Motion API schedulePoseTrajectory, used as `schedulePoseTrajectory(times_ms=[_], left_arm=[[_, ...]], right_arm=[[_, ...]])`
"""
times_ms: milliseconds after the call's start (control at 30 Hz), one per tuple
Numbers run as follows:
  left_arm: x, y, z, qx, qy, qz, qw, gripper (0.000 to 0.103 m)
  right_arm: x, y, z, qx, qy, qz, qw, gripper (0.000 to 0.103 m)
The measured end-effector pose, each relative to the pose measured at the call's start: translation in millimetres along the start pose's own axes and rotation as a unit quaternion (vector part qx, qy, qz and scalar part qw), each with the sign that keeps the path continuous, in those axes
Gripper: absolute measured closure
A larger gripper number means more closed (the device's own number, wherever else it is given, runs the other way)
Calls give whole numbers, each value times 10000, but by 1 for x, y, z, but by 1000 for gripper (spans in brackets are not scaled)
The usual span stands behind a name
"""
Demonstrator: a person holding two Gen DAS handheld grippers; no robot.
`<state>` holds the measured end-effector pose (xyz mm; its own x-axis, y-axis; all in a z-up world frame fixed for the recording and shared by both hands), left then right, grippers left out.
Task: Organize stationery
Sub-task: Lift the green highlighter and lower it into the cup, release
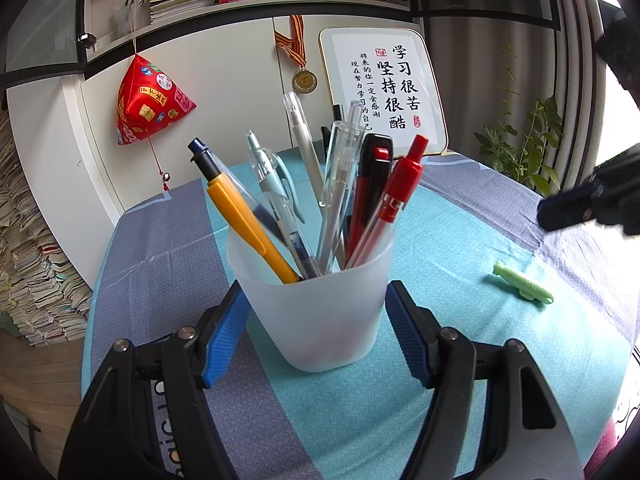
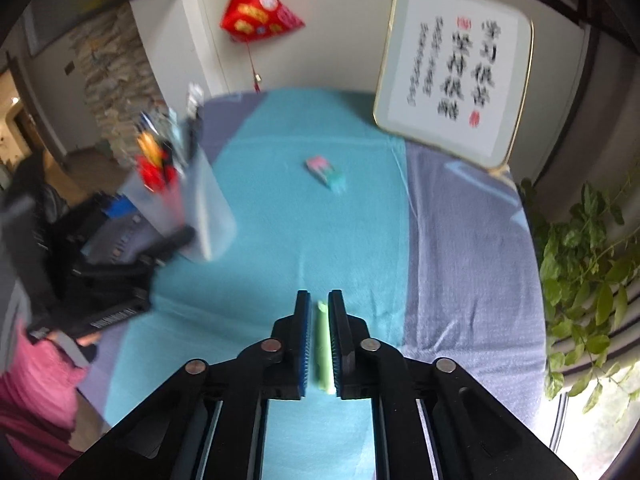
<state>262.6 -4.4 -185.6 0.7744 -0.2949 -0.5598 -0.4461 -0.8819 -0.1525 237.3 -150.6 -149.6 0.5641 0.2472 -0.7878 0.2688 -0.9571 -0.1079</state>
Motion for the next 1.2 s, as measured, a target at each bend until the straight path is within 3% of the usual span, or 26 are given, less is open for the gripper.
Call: schedulePoseTrajectory(times_ms=[167, 267, 333, 467, 567, 667, 767, 833, 867, 1200], left_arm=[[0, 0, 0, -1, -1, 1, 10000, 34], [0, 0, 0, 4, -1, -2, 10000, 34], [0, 0, 0, 9, -2, -5, 10000, 34], [0, 0, 0, 7, -4, -3, 10000, 34], [0, 0, 0, 10, -3, -4, 10000, 34], [0, 0, 0, 10, -4, -5, 10000, 34], [0, 0, 0, 12, -6, -6, 10000, 34], [0, 0, 0, 9, -3, -2, 10000, 34], [0, 0, 0, 7, -5, -1, 10000, 34], [0, 0, 2, -2, -14, 11, 10000, 34]], right_arm=[[-11, -14, -13, -249, 195, -2, 9995, 99], [-5, -11, -8, -477, 33, 317, 9984, 99], [13, -9, 5, -668, -397, 314, 9965, 96], [44, 4, 23, -725, -824, 504, 9927, 90], [56, 10, 27, -577, -951, 379, 9931, 87], [66, 15, 30, -498, -1064, 373, 9924, 75], [74, 17, 30, -439, -1076, 311, 9927, 75], [76, 15, 28, -433, -1022, 323, 9933, 88], [77, 14, 27, -405, -1018, 330, 9934, 89], [17, -5, -12, -26, -147, 0, 9999, 89]])
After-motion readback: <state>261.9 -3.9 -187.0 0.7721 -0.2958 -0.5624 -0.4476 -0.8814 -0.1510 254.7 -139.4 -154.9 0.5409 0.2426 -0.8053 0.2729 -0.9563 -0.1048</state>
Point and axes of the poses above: each gripper's, at about its wrist camera, not at the fingertips, and x roughly the way its jaws point, y to its right, z to its underside, the point moved 8 cm from there along x, roughly the way its jaws point, and after that the axes turned 3 degrees about x, right-handed, at the moved point
